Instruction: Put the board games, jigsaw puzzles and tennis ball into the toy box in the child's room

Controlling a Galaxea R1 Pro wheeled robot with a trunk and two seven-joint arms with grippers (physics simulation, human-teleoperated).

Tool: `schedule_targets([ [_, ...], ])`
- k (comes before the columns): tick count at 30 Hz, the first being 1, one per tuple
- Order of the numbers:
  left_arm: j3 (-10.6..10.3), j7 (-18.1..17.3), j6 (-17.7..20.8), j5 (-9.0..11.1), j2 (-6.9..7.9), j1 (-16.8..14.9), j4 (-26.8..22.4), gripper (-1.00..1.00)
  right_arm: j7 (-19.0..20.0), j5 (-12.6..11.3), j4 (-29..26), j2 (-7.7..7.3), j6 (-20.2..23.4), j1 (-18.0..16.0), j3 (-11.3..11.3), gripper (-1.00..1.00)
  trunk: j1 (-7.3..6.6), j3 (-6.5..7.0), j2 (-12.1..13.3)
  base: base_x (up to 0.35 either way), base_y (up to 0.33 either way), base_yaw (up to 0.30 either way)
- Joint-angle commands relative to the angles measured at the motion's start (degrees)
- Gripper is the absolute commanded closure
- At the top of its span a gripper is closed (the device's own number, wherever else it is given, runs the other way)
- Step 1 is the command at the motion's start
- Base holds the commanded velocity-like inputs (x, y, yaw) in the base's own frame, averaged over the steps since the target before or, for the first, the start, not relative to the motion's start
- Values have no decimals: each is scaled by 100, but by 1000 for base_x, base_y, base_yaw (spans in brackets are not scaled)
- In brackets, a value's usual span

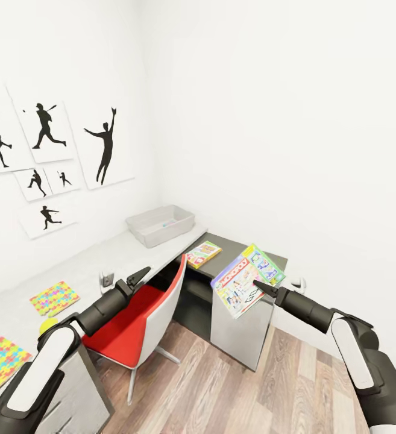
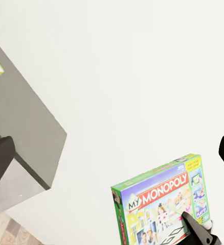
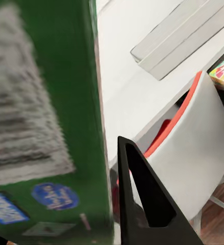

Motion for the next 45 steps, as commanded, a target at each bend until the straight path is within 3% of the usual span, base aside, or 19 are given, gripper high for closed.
schedule_targets([
  [1, -9, 0, 13, 30, 3, -8, 1, -100, 12, -41, -11, -1, 42, -4, -8, 100, 4, -13, -14, 0, 0, 291],
  [28, -23, 3, -27, -19, 2, -9, -5, -100, 7, -47, -39, -5, 214, -9, -22, 100, 4, -104, -14, 0, 0, 256],
  [45, -28, 7, -36, -30, 2, -1, -10, -100, 6, -43, -39, -3, 223, -10, -55, 100, 4, -150, -14, 32, 0, 73],
])
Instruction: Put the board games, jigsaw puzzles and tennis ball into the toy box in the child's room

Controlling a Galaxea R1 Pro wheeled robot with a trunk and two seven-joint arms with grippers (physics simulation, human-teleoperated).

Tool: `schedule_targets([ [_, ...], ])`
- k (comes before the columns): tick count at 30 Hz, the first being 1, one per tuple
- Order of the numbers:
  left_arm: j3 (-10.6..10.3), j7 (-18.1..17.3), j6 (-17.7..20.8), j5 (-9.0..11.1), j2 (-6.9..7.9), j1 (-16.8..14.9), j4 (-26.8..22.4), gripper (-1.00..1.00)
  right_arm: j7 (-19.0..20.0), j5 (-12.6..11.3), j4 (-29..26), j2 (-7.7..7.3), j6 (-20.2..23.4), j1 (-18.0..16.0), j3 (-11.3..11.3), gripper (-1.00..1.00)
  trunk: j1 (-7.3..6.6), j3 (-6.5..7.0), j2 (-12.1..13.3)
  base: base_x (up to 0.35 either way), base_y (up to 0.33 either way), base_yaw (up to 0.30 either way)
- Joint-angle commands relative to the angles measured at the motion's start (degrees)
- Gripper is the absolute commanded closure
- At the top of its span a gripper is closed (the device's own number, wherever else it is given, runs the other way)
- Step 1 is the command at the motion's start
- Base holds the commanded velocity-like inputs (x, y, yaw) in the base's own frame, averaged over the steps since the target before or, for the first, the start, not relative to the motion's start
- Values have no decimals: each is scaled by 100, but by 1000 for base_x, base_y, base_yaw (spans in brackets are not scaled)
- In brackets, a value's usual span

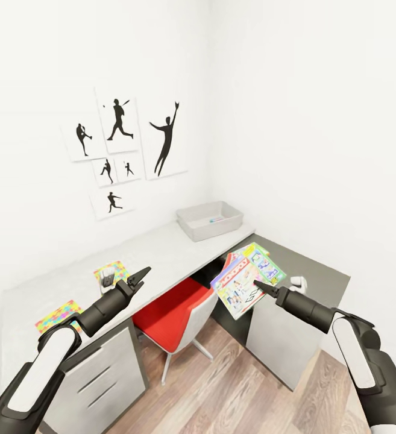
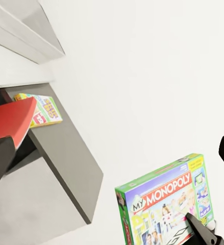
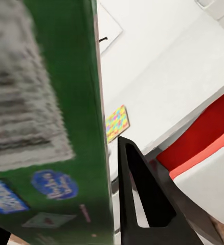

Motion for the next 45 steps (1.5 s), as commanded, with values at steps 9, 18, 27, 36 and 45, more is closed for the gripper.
schedule_targets([
  [9, -8, 6, 22, 21, 3, -6, 1, -100, 15, -20, -1, 5, 33, -4, -12, 100, 5, -15, -13, 260, 0, 16],
  [18, -15, 20, 24, 13, 2, -11, 4, -100, 9, -18, -1, 7, 33, -5, -12, 100, 5, -16, -13, 321, 0, 167],
  [27, -19, 29, 21, 10, -4, -13, 0, -100, 2, -15, -1, 7, 33, -6, -14, 100, 5, -16, -13, 333, 0, 262],
  [36, -19, 44, 17, 2, -112, -14, -2, -100, -4, -14, -1, 7, 33, -6, -16, 100, 5, -16, -13, 177, 0, 281],
  [45, -17, 63, 16, -1, -153, -14, -1, -100, -1, -14, -1, 7, 28, -6, -16, 100, 5, -16, -13, 38, 0, 130],
])
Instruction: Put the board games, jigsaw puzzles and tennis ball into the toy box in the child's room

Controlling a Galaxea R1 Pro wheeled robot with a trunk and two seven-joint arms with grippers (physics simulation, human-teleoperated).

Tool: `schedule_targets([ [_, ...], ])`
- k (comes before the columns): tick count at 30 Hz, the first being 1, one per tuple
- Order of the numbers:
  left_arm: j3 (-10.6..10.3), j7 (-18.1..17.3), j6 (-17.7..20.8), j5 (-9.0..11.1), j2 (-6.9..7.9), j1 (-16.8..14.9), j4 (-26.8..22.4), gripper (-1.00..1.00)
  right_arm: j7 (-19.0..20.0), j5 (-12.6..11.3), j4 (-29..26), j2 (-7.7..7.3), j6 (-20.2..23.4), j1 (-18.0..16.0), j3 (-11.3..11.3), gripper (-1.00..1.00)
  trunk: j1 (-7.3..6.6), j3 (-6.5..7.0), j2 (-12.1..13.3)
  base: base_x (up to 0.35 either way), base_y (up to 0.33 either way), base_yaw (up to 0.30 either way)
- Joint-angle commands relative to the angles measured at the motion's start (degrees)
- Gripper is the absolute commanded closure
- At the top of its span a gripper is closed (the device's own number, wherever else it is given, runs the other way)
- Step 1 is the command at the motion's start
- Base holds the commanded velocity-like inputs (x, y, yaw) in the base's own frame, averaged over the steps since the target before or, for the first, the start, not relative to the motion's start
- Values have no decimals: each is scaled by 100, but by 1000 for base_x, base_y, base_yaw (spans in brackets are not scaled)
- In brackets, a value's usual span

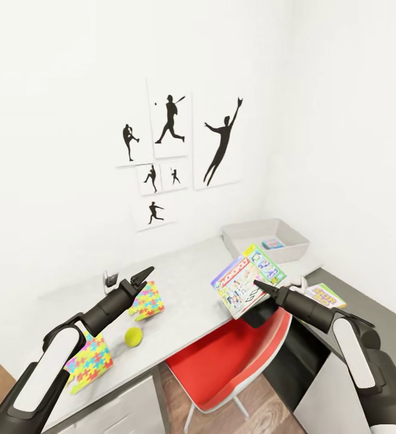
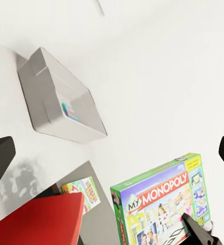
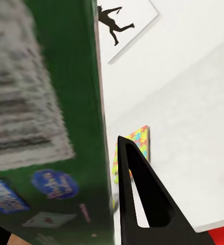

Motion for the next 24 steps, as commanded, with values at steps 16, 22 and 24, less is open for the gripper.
schedule_targets([
  [16, -3, 20, 24, 27, -7, -6, -1, -100, 14, -14, -1, 0, 27, -5, -9, 100, 4, -13, -13, 40, -71, 21],
  [22, -3, 23, 24, 26, -7, -6, -1, -100, 14, -14, -1, 0, 24, -4, -9, 100, 4, -13, -13, 112, -241, 3],
  [24, -3, 24, 25, 26, -8, -6, 0, -100, 14, -14, -1, 0, 23, -5, -6, 100, 4, -13, -13, 124, -266, 1],
])
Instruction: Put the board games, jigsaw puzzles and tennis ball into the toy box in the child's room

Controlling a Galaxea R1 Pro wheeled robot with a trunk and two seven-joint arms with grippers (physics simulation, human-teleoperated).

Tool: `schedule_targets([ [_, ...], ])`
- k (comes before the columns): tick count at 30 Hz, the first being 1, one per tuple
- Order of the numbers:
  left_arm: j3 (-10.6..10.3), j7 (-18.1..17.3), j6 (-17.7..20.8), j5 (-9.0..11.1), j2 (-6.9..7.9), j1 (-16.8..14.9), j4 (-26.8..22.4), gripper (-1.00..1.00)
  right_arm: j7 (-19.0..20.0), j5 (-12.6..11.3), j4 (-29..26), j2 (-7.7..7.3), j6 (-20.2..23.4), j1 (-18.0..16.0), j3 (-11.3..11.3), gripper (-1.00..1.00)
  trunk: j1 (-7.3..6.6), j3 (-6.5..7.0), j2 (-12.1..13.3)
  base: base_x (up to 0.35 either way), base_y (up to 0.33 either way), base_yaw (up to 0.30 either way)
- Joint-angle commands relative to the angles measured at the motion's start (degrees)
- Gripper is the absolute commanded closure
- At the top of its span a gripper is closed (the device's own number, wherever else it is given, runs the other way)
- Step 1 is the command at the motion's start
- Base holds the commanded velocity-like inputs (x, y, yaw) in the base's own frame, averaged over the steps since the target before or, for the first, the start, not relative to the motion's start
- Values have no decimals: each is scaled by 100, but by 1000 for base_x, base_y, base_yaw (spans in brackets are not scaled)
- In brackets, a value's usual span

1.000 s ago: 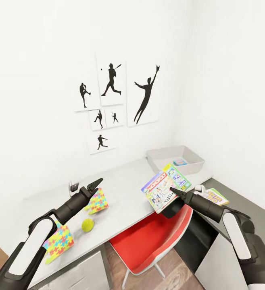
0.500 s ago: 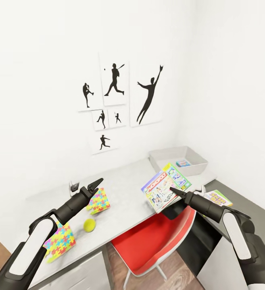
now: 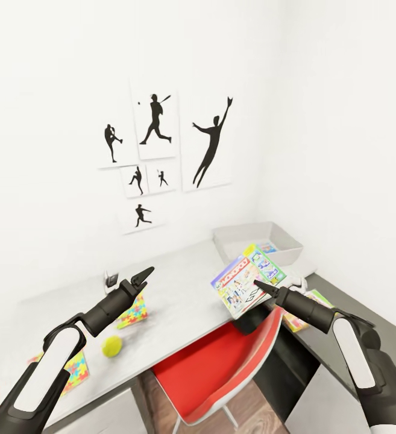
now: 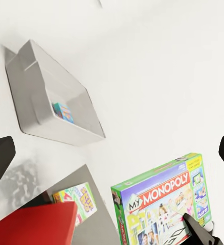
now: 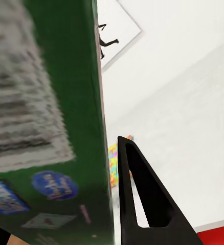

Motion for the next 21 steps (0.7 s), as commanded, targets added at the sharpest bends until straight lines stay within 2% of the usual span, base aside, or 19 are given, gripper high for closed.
schedule_targets([
  [1, -2, 2, 19, 31, 3, -5, 0, -100, 12, -25, 0, 0, 35, -6, -5, 100, 5, -13, -13, 130, -273, 1],
  [16, -2, 14, 20, -9, 3, -5, 5, -100, 12, -25, 0, 0, 28, -7, -2, 100, 5, -13, -13, 163, -274, 0],
  [21, -2, 13, 19, -30, 3, -5, 5, -100, 9, -25, 0, 0, 20, -7, -2, 100, 5, -13, -13, 119, -155, 79],
])
